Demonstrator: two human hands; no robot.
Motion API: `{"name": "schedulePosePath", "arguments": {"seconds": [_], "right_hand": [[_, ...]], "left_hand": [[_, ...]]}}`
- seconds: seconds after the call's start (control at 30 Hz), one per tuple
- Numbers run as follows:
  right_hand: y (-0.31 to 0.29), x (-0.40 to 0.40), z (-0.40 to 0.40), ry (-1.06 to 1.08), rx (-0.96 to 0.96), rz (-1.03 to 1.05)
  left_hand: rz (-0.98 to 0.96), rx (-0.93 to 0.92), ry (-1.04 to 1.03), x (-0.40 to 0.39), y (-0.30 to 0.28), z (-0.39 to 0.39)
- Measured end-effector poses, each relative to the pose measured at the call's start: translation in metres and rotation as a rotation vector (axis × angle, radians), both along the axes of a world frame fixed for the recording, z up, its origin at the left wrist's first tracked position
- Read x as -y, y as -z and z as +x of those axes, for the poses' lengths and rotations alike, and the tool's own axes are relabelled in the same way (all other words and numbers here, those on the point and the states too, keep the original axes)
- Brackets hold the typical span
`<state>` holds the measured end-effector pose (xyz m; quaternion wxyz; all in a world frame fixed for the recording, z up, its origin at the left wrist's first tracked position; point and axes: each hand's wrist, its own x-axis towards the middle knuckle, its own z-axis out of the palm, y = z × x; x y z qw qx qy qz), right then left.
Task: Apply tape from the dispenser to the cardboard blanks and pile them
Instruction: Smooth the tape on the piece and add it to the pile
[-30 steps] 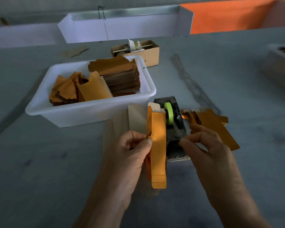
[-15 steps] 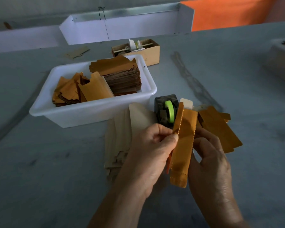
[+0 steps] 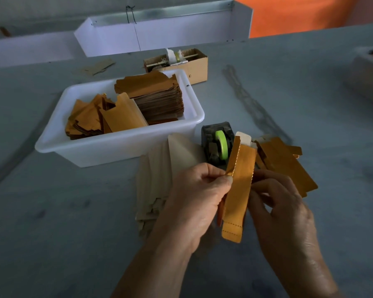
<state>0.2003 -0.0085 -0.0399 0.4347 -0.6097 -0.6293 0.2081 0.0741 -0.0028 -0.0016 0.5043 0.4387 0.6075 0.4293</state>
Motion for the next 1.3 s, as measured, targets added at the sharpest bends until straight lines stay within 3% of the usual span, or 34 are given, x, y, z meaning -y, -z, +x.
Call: {"name": "schedulePosePath", "arguments": {"seconds": [0.13,0.2,0.27,0.37,0.53,0.67,0.77,0.9,1.3], "right_hand": [[-0.021,0.003,0.019,-0.041,-0.263,-0.081],[-0.037,0.005,0.022,-0.206,-0.451,-0.172],[-0.047,0.005,0.021,-0.373,-0.504,-0.222],[-0.055,0.004,0.015,-0.515,-0.477,-0.224],[-0.056,0.001,0.012,-0.556,-0.404,-0.231],[-0.051,0.000,0.011,-0.500,-0.320,-0.196],[-0.052,-0.001,0.010,-0.463,-0.253,-0.181],[-0.054,-0.002,0.010,-0.437,-0.257,-0.209],[-0.062,-0.003,0.010,-0.388,-0.023,-0.295]], "left_hand": [[-0.023,0.009,-0.006,0.007,0.000,-0.006],[-0.019,0.024,-0.016,0.011,-0.002,-0.009],[-0.013,0.039,0.012,0.015,-0.006,-0.011],[-0.007,0.049,0.050,0.020,-0.011,-0.012],[0.029,0.005,0.061,0.025,-0.011,-0.016],[0.008,0.029,0.051,0.026,-0.008,-0.013],[-0.042,0.161,0.051,0.025,-0.010,-0.013],[-0.046,0.168,0.061,0.025,-0.012,-0.015],[-0.083,0.231,0.186,0.028,-0.014,-0.023]]}}
